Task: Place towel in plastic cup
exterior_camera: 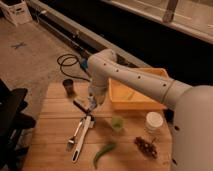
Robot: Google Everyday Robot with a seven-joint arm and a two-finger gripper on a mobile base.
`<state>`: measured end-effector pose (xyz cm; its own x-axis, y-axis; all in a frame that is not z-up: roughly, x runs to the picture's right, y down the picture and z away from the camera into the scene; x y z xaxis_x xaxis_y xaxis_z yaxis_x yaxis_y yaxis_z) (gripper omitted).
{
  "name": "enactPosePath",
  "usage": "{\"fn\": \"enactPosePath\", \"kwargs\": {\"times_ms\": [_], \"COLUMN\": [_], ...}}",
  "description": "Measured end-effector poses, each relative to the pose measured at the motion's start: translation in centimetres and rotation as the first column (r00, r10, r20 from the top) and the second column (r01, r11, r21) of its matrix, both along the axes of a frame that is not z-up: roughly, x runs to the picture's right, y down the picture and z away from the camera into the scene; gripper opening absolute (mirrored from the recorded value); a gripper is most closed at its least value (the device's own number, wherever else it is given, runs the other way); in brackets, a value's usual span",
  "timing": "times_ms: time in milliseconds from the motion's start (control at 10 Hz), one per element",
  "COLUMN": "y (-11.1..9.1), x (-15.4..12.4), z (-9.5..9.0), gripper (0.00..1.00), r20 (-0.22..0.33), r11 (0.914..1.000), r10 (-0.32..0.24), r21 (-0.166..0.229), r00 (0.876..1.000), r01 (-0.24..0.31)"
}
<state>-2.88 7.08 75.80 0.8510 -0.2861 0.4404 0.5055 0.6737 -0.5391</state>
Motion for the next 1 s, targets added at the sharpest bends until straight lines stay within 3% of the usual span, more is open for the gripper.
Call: {"fn": "enactPosePath", "kwargs": {"times_ms": [300,500,800,1000], "y": [3.1,5.4,8.7,10.1], "x": [2.6,5.2,9.1,9.6], "z": [-2.5,-4.1,-6.0,-5.6], "gripper": [0.06,0.06,0.06,0.14], "r20": [-0.09,-0.16,-0.267,-0.288], "r11": [0.9971,0.991,0.9735,0.9618], "r10": [0.033,0.07,0.134,0.163], "r21": [-0.065,-0.102,-0.145,-0.167], "r00": [0.995,0.985,0.954,0.944], "r01": [-0.039,-0.087,-0.177,-0.217]}}
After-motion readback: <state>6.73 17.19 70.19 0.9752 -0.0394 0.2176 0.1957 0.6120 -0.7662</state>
